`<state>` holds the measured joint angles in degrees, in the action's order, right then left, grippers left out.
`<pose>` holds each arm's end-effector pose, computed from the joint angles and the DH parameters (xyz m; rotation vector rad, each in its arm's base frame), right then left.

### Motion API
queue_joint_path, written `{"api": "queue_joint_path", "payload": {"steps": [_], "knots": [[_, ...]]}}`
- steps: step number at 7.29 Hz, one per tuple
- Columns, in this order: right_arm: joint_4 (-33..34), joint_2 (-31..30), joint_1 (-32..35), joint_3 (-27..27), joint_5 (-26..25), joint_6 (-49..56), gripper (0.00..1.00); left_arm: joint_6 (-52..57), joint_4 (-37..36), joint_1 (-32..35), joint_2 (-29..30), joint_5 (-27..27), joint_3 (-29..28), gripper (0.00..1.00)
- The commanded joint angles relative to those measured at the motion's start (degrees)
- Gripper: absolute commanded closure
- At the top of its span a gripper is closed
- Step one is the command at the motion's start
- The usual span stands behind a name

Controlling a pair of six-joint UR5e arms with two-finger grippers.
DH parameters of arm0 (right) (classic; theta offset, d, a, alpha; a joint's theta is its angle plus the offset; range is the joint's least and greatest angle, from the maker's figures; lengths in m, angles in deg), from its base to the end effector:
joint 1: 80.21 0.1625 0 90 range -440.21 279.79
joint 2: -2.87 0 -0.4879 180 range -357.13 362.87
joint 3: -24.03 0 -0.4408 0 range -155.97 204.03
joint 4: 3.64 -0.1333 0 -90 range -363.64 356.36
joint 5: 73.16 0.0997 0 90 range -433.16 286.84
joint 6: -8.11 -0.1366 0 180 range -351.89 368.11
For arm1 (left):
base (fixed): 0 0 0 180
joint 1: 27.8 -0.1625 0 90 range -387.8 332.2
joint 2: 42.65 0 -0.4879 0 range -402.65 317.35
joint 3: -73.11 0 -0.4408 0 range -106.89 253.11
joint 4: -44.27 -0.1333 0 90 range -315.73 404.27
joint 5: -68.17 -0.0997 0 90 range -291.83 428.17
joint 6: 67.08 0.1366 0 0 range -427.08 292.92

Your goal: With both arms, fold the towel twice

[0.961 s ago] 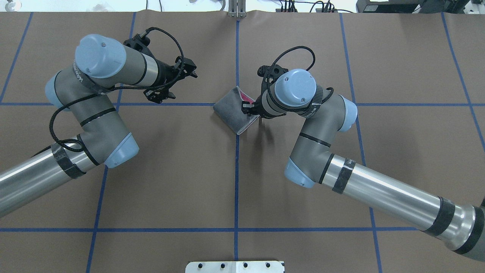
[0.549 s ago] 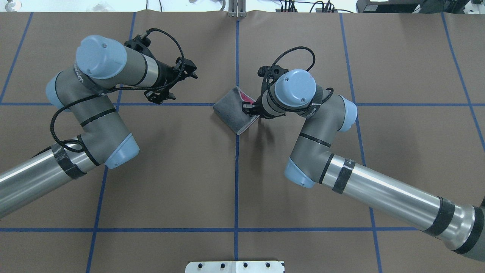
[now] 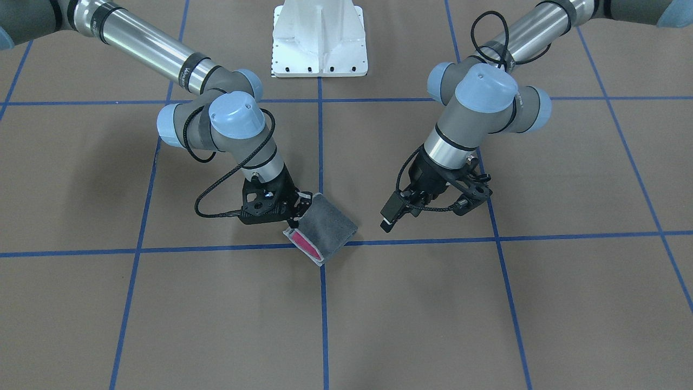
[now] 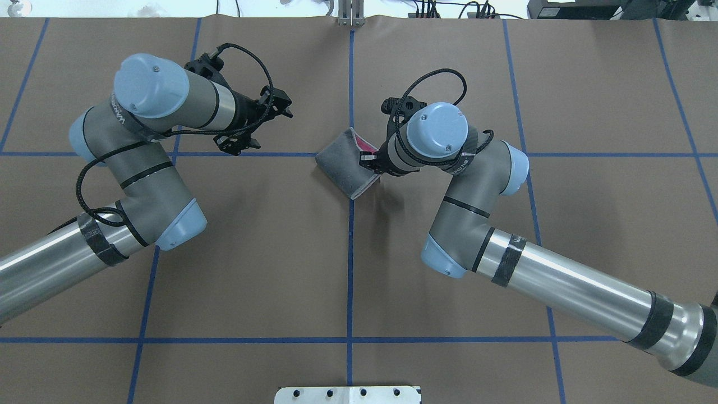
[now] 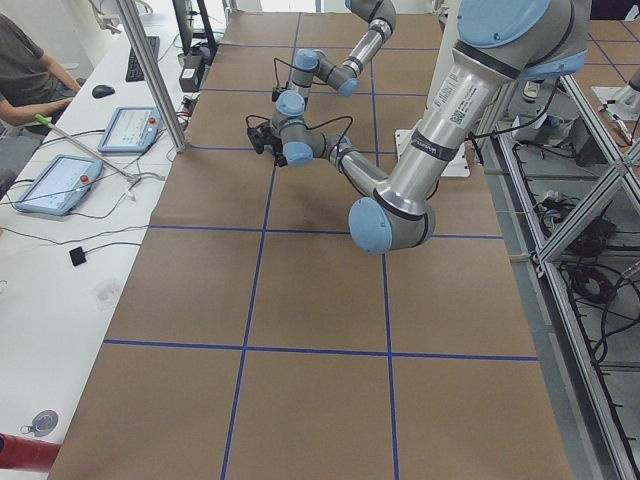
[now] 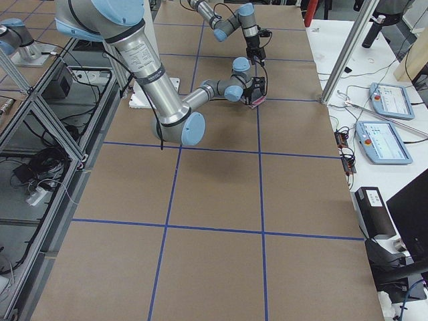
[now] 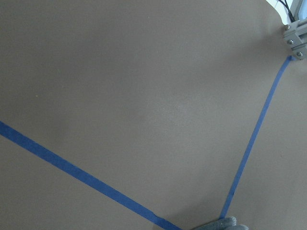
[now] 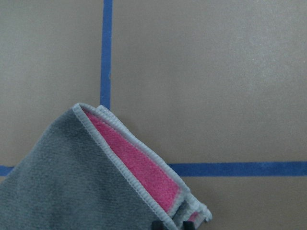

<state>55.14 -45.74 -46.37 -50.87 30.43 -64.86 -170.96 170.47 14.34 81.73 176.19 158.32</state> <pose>-0.6773 -0.5760 0.3205 0.2332 -0.9956 0.1484 0.5456 -0.6165 0.3098 0.0074 1.1969 -0.6813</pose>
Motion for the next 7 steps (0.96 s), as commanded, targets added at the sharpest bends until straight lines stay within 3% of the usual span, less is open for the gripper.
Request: {"api": "queue_joint_path", "payload": {"steps": [1,7], "knots": [[0.0,-0.1,0.6,-1.8,0.5,-0.2,1.0,0.0,0.0,0.0,0.0,0.0,-0.2,0.0],[0.3,-0.3,3.5,-1.7,2.3,0.7,1.0,-0.5,0.1,-0.3,0.3,-1.0,-0.6,0.0]]}}
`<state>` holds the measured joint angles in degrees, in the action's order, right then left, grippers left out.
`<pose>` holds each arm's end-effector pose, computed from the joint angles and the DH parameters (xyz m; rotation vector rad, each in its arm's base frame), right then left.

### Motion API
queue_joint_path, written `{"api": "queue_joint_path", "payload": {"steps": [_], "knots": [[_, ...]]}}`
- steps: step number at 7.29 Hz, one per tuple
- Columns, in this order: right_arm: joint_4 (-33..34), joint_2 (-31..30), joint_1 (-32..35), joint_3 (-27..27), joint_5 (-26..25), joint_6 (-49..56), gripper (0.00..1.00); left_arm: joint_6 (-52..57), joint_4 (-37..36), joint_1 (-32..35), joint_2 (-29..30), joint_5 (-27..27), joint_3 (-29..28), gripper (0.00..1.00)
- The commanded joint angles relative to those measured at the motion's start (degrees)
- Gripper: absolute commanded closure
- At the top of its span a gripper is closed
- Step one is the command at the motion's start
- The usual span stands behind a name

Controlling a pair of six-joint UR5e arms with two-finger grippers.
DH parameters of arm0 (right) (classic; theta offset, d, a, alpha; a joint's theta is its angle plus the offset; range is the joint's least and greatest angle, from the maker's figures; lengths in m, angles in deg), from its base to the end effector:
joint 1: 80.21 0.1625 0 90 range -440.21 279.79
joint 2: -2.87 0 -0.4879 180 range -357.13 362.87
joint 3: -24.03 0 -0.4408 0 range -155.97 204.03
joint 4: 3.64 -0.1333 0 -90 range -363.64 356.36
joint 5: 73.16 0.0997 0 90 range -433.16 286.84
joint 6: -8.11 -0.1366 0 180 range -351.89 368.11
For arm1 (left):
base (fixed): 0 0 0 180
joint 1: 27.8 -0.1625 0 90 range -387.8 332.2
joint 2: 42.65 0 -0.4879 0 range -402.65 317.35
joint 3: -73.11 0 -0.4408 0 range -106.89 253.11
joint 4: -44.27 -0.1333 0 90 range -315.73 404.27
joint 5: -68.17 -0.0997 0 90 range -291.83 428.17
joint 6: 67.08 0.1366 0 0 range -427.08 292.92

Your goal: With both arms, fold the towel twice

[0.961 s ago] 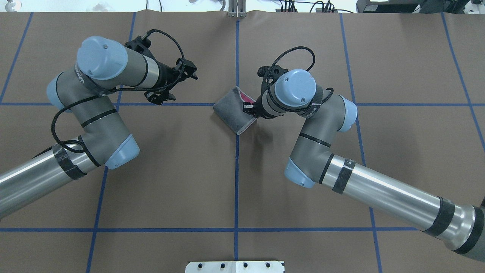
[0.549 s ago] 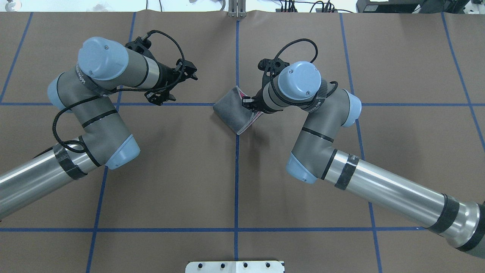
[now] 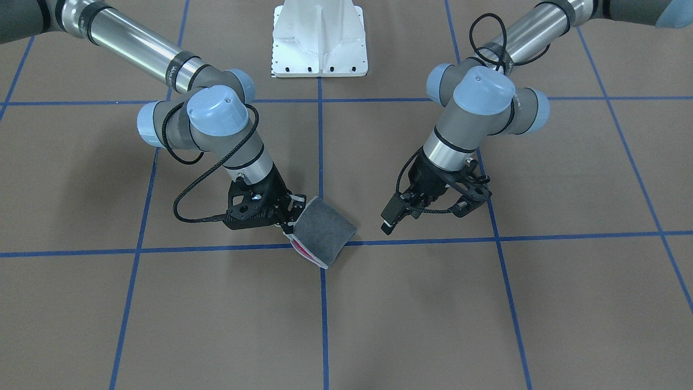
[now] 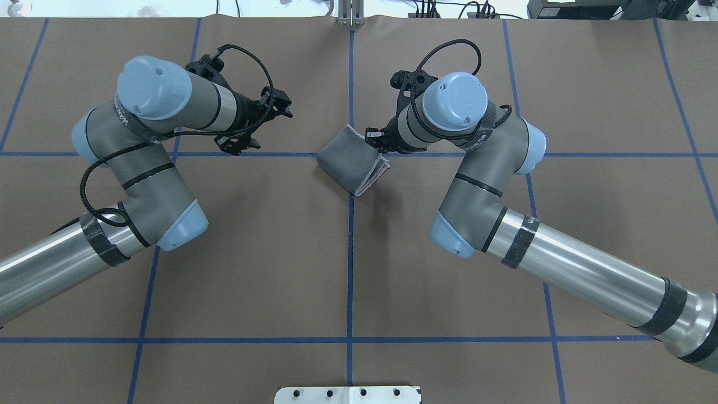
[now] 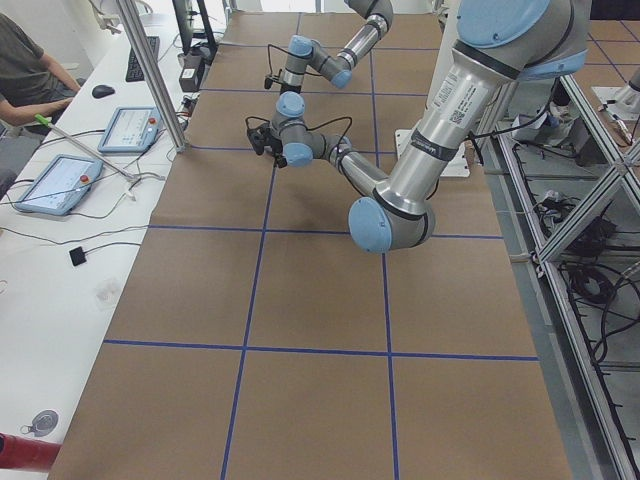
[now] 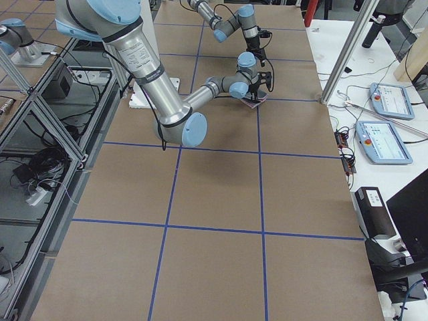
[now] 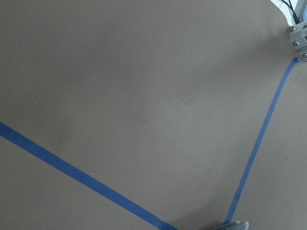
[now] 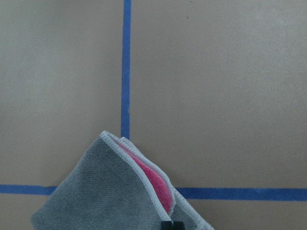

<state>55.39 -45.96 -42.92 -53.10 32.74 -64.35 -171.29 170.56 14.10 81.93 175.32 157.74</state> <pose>-0.6366 -0.6053 0.3022 0.2493 -1.0287 0.1685 0.5495 -0.6180 0.3125 0.0135 1.1908 -0.6935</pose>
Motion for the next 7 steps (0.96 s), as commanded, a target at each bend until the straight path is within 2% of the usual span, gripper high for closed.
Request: {"api": "queue_joint_path", "payload": {"steps": [1,7], "knots": [[-0.1,-0.2,0.1,1.0,0.0,0.2,1.0,-0.3,-0.1,0.0,0.3,-1.0,0.1,0.0],[-0.1,-1.6,-0.6,0.8,0.2,-0.7,1.0,-0.4,-0.1,-0.4,1.8,-1.1,-1.5,0.0]]}}
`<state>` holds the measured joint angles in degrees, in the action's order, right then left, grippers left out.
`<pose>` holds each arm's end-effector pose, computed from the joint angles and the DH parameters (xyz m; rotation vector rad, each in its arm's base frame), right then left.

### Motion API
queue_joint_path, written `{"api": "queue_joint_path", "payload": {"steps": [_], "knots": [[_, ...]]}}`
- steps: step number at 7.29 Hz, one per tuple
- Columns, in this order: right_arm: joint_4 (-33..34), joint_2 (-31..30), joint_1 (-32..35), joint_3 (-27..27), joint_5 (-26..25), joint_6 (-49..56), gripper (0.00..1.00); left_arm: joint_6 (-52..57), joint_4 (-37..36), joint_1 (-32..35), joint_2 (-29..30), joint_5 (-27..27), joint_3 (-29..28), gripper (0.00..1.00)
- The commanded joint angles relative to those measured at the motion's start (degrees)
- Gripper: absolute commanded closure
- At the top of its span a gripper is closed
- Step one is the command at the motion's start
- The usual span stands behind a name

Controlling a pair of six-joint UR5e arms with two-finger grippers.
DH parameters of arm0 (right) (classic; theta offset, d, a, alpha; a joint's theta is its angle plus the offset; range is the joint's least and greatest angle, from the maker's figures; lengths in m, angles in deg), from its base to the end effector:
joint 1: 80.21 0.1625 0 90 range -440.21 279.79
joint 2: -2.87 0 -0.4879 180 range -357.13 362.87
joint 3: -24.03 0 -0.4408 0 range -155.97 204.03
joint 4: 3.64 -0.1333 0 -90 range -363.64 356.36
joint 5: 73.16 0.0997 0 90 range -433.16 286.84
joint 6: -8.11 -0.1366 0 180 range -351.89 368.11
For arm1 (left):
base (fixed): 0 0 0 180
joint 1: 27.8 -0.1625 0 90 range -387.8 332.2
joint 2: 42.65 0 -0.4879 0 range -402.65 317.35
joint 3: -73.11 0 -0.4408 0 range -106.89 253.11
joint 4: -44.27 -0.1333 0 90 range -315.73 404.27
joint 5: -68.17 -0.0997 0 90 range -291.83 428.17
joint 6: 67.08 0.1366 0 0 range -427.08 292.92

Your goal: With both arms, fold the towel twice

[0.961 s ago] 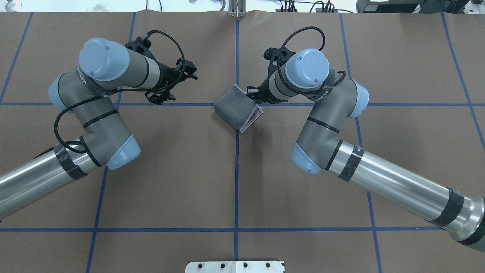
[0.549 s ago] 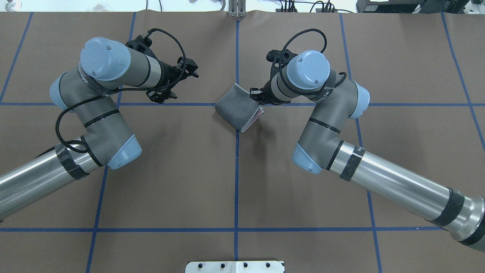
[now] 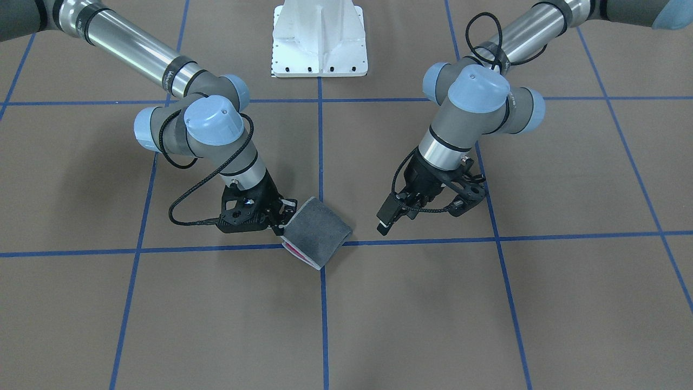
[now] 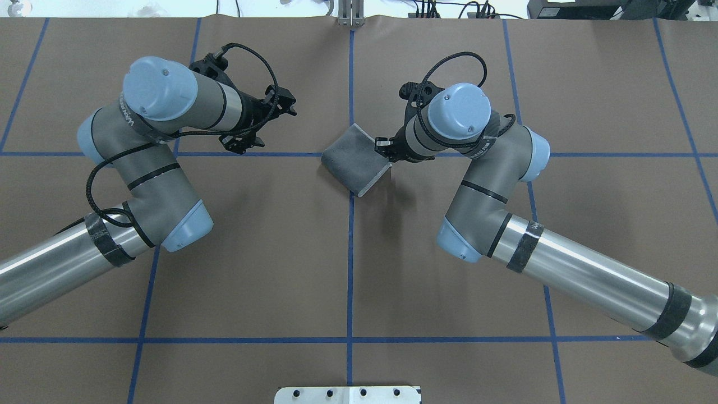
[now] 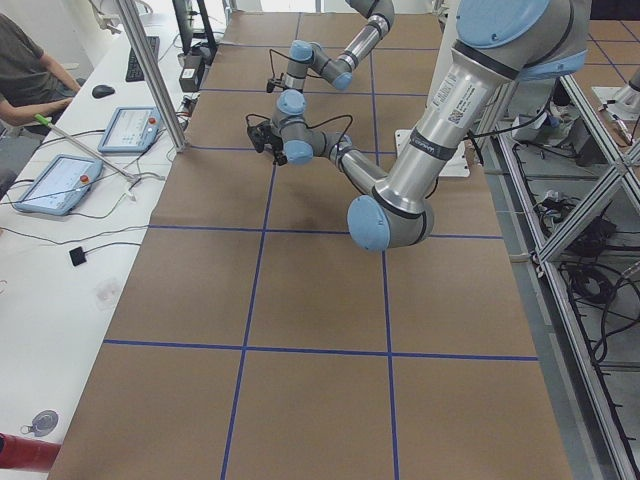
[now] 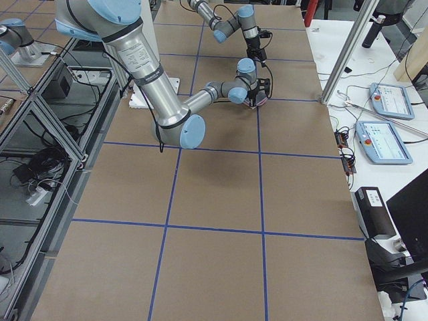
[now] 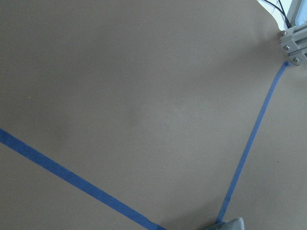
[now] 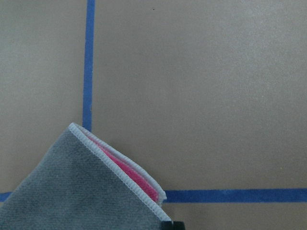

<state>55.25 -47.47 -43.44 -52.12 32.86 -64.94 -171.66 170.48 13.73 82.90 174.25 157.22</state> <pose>-0.6418 -0.5990 0.3343 0.2174 -0.9966 0.1766 0.5560 -0.6199 0.3040 0.0245 1.1952 -0.7024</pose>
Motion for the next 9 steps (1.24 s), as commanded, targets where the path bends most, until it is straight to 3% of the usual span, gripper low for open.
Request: {"api": "queue_joint_path", "payload": {"steps": [1,2,4,5,6,9], "knots": [[0.0,-0.2,0.0,-0.5,0.1,-0.2,1.0,0.0,0.0,0.0,1.2,0.0,-1.4,0.0],[0.0,-0.4,-0.1,-0.5,0.1,-0.2,1.0,-0.1,0.1,-0.5,1.5,0.1,-1.4,0.0],[0.0,-1.0,0.0,-0.6,0.4,-0.2,0.73,-1.7,0.8,-2.7,3.3,-0.5,-1.6,0.0],[0.0,-1.1,0.0,-0.7,1.5,-0.3,0.73,-1.8,1.0,-4.2,6.5,-3.2,-3.1,0.0],[0.0,-1.1,0.0,-1.1,2.1,-0.7,0.72,-1.8,5.9,-5.9,8.7,-7.0,-6.0,0.0],[-0.1,-1.5,0.1,-1.1,2.5,-0.7,0.72,-1.4,15.9,-6.0,8.7,-10.5,-9.6,0.0]]}}
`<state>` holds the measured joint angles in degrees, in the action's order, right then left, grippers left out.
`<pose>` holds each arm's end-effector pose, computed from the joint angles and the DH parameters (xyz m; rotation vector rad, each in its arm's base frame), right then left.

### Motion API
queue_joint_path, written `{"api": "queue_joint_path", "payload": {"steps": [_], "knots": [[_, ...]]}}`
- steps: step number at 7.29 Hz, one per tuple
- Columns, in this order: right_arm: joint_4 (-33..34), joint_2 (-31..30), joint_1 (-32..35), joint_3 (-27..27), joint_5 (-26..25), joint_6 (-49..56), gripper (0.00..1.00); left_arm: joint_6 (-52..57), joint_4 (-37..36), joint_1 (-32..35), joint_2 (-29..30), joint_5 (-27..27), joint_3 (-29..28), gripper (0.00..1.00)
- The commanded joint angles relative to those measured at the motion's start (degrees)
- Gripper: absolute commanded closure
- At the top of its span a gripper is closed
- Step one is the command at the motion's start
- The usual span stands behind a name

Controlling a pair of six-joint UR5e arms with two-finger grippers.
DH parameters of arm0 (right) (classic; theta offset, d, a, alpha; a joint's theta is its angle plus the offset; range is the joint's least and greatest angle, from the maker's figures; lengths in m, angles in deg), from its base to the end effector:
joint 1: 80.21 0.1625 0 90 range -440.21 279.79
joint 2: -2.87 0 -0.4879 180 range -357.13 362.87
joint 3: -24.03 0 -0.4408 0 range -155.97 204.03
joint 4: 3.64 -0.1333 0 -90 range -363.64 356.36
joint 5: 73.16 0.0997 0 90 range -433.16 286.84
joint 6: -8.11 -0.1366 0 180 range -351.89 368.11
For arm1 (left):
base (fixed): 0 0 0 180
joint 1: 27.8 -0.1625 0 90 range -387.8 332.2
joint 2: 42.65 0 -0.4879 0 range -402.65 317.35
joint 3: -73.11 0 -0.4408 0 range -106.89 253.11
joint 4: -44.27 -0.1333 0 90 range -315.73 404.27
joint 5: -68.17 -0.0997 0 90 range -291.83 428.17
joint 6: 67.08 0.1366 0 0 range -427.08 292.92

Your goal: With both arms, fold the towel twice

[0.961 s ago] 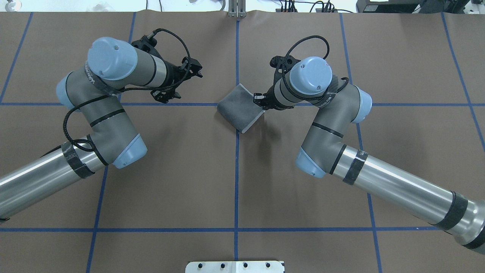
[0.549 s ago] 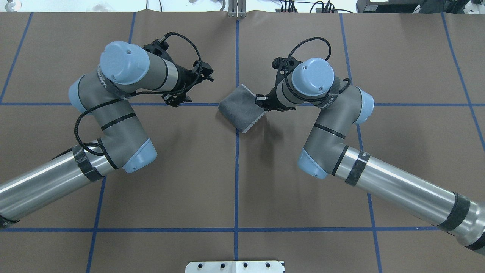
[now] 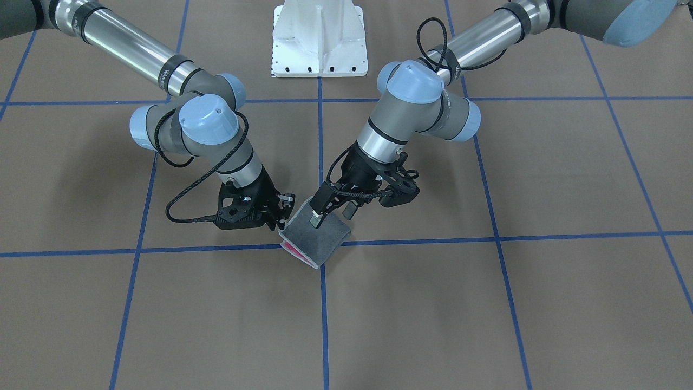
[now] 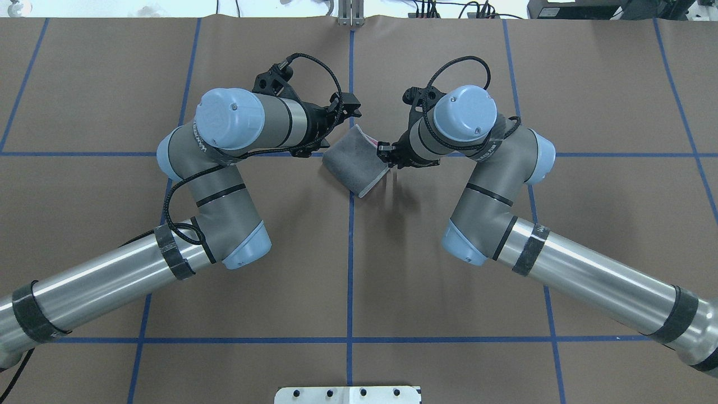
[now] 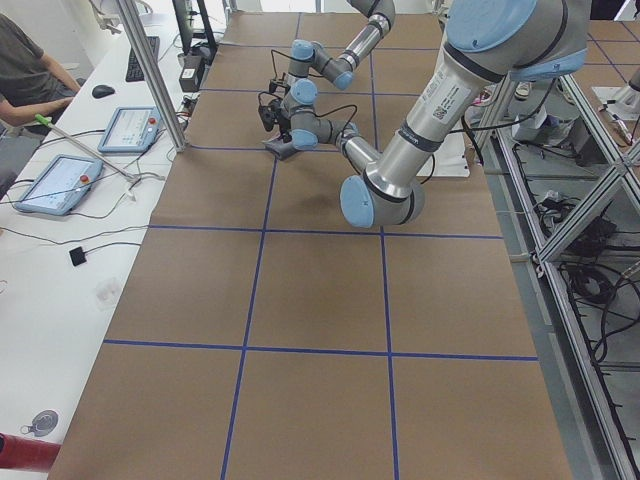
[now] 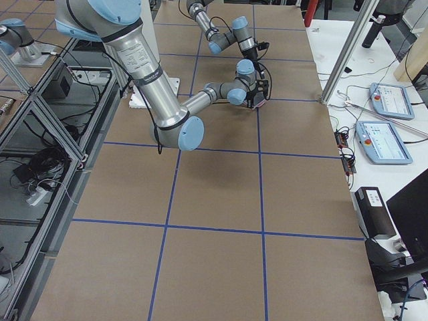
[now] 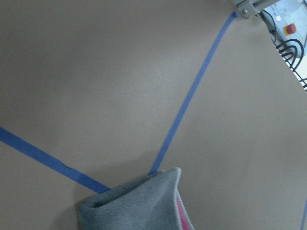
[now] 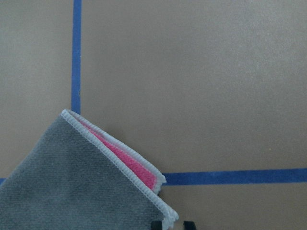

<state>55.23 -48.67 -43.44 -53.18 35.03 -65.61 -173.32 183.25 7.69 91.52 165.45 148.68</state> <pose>-0.6378 -0.5898 0.3412 0.1786 -1.0094 0.1685 0.6452 -0.6025 0.2225 0.1273 1.4018 -0.6661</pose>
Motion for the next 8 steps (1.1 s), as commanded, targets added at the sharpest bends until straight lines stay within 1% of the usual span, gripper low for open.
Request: {"api": "queue_joint_path", "payload": {"steps": [1,2,3,4,5,6,8], "knots": [[-0.1,-1.9,0.2,-1.9,1.5,0.1,0.7,0.2,3.6,0.0,0.2,-2.1,-1.5,0.0],[-0.1,-2.3,0.9,-2.6,3.3,0.1,0.41,0.1,5.5,-0.2,0.2,-2.7,-3.1,0.0],[-0.1,-3.2,2.5,-3.9,5.4,0.1,0.0,0.0,10.4,-0.7,1.3,-4.9,-8.3,0.0],[0.0,-6.7,5.4,-7.0,10.1,0.9,0.0,0.0,12.1,-1.2,1.9,-5.3,-10.3,0.0],[0.1,-8.4,9.0,-8.4,14.7,1.1,0.0,0.0,12.1,-1.8,2.0,-5.4,-11.0,0.0],[0.2,-9.5,10.9,-9.2,16.8,2.0,0.0,-0.1,12.4,-2.3,2.0,-6.1,-11.7,0.0],[0.6,-10.0,12.2,-10.3,17.5,2.0,0.0,-0.2,12.4,-3.7,2.0,-6.1,-12.4,0.0]]}}
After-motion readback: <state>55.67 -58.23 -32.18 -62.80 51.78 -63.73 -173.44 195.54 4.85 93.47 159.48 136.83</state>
